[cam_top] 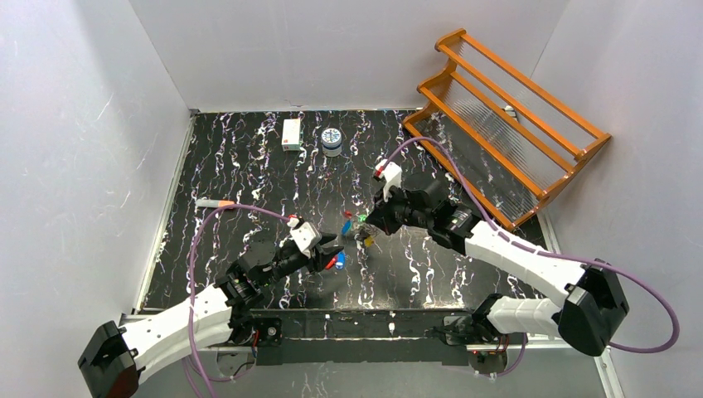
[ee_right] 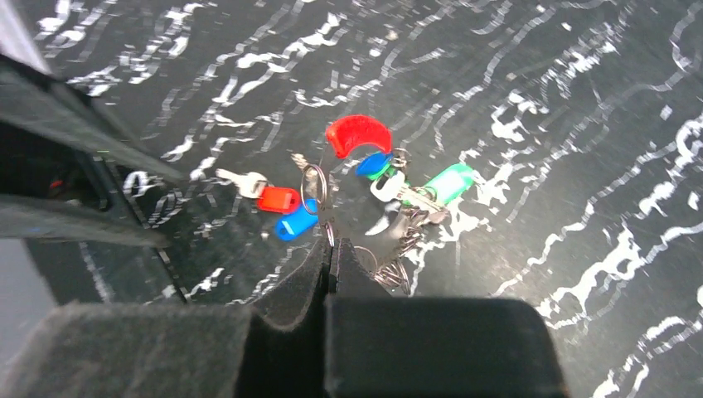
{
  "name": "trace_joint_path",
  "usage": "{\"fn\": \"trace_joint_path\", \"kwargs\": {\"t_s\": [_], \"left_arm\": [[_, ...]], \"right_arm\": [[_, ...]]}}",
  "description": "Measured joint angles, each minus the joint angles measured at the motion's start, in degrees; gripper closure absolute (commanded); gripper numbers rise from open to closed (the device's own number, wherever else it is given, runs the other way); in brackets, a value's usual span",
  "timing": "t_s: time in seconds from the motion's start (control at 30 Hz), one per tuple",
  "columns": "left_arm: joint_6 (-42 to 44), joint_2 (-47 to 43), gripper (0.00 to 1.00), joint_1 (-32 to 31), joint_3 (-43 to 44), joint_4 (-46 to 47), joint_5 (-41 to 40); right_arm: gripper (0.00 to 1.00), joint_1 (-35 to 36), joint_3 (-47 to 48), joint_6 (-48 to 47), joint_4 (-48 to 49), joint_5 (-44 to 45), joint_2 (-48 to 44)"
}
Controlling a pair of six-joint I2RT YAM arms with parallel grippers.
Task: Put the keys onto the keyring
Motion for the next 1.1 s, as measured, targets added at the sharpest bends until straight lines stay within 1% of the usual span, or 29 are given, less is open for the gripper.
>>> {"fn": "trace_joint_path", "kwargs": {"t_s": [0.1, 0.17, 0.3, 0.33, 0.37, 0.4, 0.43, 0.47, 0.5, 0.53, 0.6, 0.73, 0.9, 1.0, 1.1], "left_arm": [[0.0, -0.11, 0.66, 0.0, 0.0, 0.0, 0.13], [0.0, -0.15, 0.66, 0.0, 0.0, 0.0, 0.13], [-0.11, -0.17, 0.66, 0.0, 0.0, 0.0, 0.26], [-0.15, -0.2, 0.66, 0.0, 0.0, 0.0, 0.31], [-0.17, -0.22, 0.66, 0.0, 0.0, 0.0, 0.35], [-0.2, -0.26, 0.66, 0.0, 0.0, 0.0, 0.39], [-0.28, -0.33, 0.66, 0.0, 0.0, -0.02, 0.44], [-0.37, -0.42, 0.66, 0.0, 0.0, 0.0, 0.5], [-0.39, -0.55, 0.66, 0.0, 0.0, 0.0, 0.52], [-0.42, -0.68, 0.65, 0.0, 0.0, -0.02, 0.52], [-0.5, -0.87, 0.65, 0.0, 0.0, 0.0, 0.48], [-0.61, -0.94, 0.66, 0.0, 0.0, -0.02, -0.22], [-2.05, -0.61, 0.66, 0.0, 0.0, -0.44, -3.02], [-3.72, 0.52, 0.66, 0.0, 0.0, -0.57, -5.33], [-5.6, 2.45, 0.65, 0.02, 0.0, -0.63, -7.52]], "right_arm": [[0.99, -0.68, -0.02, 0.33, 1.27, -4.5, -1.2], [0.99, -2.97, -0.7, 1.57, 3.34, -9.01, -1.18], [0.99, -13.97, -3.54, 6.64, 7.63, -19.69, 2.38], [0.93, -16.85, -4.15, 7.98, 8.24, -22.14, 4.2], [0.84, -19.34, -4.57, 9.07, 8.52, -24.13, 6.23], [0.71, -21.59, -4.66, 10.29, 8.79, -26.18, 8.48], [0.6, -23.04, -4.66, 11.08, 9.01, -27.23, 10.34], [0.47, -24.04, -4.61, 11.69, 8.79, -28.13, 12.13], [0.27, -24.63, -4.5, 12.11, 8.26, -28.55, 13.68], [0.11, -25.07, -4.17, 12.33, 7.06, -28.59, 15.21], [0.04, -25.44, -3.69, 12.33, 4.76, -27.45, 16.85], [0.01, -25.49, -2.91, 12.26, 2.27, -23.61, 16.04], [0.01, -25.49, -2.14, 10.99, 1.4, -18.62, 13.49], [0.04, -25.49, -1.36, 10.38, 0.31, -17.62, 14.14], [0.08, -25.49, -0.76, 9.33, -0.09, -18.43, 16.98]]}}
